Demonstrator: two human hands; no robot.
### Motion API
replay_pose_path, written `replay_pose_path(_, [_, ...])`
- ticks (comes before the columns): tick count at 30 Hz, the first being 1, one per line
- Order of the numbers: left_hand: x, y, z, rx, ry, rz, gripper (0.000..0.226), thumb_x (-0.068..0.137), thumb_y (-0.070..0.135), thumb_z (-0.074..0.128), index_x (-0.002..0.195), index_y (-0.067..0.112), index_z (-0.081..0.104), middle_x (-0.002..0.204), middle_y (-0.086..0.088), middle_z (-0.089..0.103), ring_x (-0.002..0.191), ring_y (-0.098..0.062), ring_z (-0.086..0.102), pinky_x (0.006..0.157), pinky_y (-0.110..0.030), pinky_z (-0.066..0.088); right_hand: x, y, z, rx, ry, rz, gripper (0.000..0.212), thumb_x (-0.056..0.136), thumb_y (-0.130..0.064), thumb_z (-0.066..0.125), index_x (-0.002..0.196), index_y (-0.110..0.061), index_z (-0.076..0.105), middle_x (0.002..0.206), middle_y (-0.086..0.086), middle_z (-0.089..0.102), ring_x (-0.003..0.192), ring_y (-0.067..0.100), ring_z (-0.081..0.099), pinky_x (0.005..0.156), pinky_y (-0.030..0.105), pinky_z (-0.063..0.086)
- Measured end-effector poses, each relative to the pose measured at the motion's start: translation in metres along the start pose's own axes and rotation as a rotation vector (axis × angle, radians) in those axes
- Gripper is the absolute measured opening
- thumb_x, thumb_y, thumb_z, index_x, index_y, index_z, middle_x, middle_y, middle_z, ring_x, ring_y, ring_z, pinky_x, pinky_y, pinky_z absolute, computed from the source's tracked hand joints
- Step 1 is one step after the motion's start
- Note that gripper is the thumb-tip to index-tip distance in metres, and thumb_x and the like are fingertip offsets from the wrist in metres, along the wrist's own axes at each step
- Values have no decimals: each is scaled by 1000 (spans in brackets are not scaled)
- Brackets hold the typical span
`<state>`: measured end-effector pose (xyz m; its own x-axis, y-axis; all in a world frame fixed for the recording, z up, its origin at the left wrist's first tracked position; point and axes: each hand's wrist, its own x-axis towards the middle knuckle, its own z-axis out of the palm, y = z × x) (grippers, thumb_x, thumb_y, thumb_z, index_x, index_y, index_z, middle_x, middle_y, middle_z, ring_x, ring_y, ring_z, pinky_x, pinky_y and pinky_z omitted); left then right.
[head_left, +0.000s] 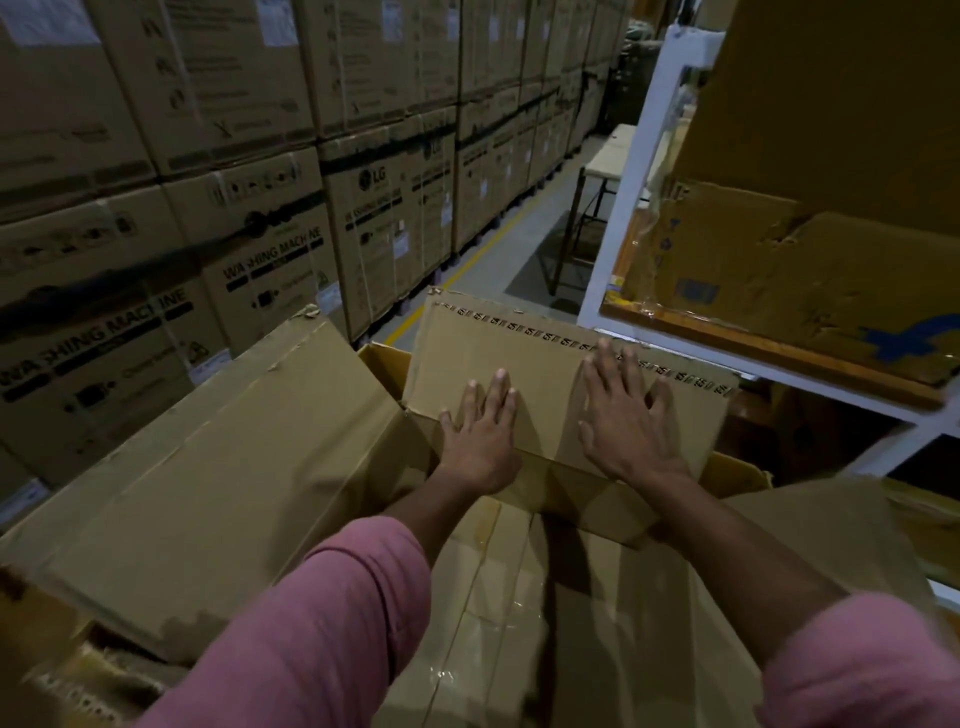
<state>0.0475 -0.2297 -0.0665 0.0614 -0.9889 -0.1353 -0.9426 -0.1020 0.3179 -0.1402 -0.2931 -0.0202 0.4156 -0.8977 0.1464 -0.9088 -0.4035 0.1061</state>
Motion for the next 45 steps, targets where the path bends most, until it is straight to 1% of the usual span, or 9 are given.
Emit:
replay_pose_path(6, [-13, -2, 6, 66, -32, -7, 95, 100, 37, 56, 162, 23, -16, 160, -1, -43, 150, -36, -32, 120, -71, -1, -23, -9, 4, 0, 65, 6, 83, 95, -38, 60, 163, -18, 16, 168, 9, -25, 154, 35, -22, 121, 67, 6])
replay_pose_path(17, [-20, 14, 11, 74, -18, 71, 88, 103, 42, 48, 163, 22, -13, 168, 1, -27, 152, -35, -30, 121, -68, -2, -59, -6, 10, 53, -126, 20, 85, 99, -40, 55, 164, -19, 3, 167, 6, -27, 154, 33, -24, 124, 63, 6])
replay_pose_path(24, [-19, 19, -10, 47, -111, 69, 87, 103, 41, 52, 164, 19, -7, 171, 1, -19, 155, -36, -21, 123, -64, 2, -51, 1, 1, 81, -188, 19, 82, 100, -41, 55, 164, -19, 8, 168, 2, -26, 155, 30, -20, 124, 61, 8])
replay_pose_path(28, [-19, 21, -28, 98, -136, 65, 82, 103, 42, 53, 165, 17, 5, 173, -1, -6, 157, -37, -8, 122, -63, 11, -51, 0, -4, 105, -203, 15, 77, 100, -40, 55, 163, -20, 15, 169, 4, -23, 156, 32, -17, 125, 60, 8])
replay_pose_path(35, [-28, 31, -48, 201, -224, 23, 57, 102, 43, 54, 150, 16, 43, 158, -10, 40, 147, -36, 29, 114, -57, 31, -56, -4, -20, 163, -152, -23, 62, 102, -34, 53, 157, -19, 29, 171, 7, -10, 157, 31, -11, 126, 54, 2])
replay_pose_path(38, [-28, 36, -52, 274, -243, 29, 51, 101, 44, 53, 143, 16, 50, 150, -16, 48, 139, -37, 39, 109, -54, 39, -60, -5, -28, 190, -125, -68, 57, 102, -33, 52, 154, -16, 34, 170, 10, 3, 157, 33, 1, 125, 52, 8])
replay_pose_path(40, [-28, 39, -53, 314, -240, 49, 50, 100, 45, 53, 140, 14, 52, 148, -17, 51, 137, -39, 42, 108, -54, 43, -63, -4, -34, 193, -117, -97, 51, 102, -34, 52, 148, -15, 41, 166, 13, 20, 153, 34, 18, 124, 53, 20])
replay_pose_path(43, [-28, 47, -54, 339, -231, 85, 52, 99, 47, 53, 139, 13, 53, 149, -15, 49, 139, -40, 39, 109, -58, 41, -67, 0, -45, 198, -161, -117, 43, 101, -36, 53, 138, -14, 53, 147, 14, 49, 134, 32, 47, 112, 49, 41])
replay_pose_path(45, [-30, 54, -56, 364, -228, 105, 55, 99, 48, 53, 142, 13, 52, 152, -14, 46, 142, -42, 35, 111, -59, 39, -70, 4, -55, 215, -219, -123, 43, 99, -36, 53, 137, -15, 55, 138, 13, 56, 123, 30, 56, 104, 46, 48])
